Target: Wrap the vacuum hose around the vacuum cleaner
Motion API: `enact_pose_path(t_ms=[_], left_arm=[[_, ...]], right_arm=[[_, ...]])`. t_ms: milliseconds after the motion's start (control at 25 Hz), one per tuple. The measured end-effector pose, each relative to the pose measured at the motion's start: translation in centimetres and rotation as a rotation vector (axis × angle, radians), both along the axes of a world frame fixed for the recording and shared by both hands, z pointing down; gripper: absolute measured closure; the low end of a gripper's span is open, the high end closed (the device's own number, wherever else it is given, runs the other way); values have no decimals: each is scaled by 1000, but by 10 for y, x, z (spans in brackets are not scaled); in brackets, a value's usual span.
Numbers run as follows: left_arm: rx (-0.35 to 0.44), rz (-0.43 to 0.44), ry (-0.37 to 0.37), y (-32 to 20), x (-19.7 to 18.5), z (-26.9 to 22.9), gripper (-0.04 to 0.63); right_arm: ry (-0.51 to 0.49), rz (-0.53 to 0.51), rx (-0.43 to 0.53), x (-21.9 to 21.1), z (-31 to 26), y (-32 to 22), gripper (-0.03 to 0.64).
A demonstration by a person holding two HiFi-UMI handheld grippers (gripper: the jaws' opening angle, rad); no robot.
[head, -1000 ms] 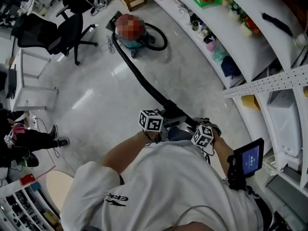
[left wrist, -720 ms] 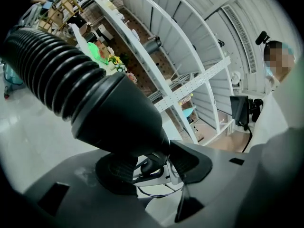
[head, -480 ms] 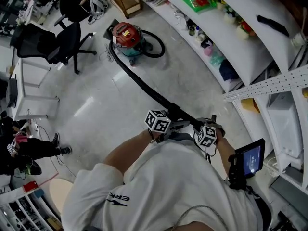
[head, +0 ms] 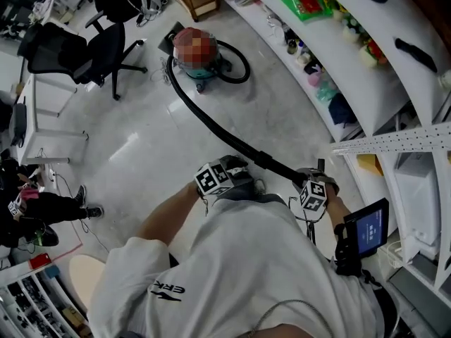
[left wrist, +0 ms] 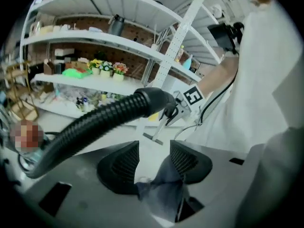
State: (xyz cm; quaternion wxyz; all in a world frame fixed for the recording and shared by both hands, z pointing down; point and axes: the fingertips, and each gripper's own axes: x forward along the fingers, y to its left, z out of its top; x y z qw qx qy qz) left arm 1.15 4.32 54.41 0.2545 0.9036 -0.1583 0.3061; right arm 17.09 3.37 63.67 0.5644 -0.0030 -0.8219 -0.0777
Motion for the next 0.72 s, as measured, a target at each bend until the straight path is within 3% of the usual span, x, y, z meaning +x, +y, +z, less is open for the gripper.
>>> enact_pose_path(t_ms=[160, 240, 320, 440, 520, 640, 720], left_arm=[[339, -68, -261, -43, -73, -12, 394], [446, 23, -365, -56, -86, -13, 393], [493, 179, -439, -60, -84, -5, 383], [533, 396, -503, -67, -71, 11, 345], [513, 481, -509, -69, -61, 18, 344], [424, 470, -477, -74, -55, 25, 350], [375, 426, -449, -76, -55, 28, 402]], right_arm=[[8, -36, 5, -1, 0, -8, 495], [7, -48, 14, -1, -2, -11, 495], [4, -69, 22, -2, -5, -12, 495], [-8, -117, 37, -5, -12, -15, 495], [-15, -137, 45, -8, -16, -19, 495], [-9, -141, 55, -11, -16, -34, 495], [2, -135, 59, -10, -13, -46, 495]])
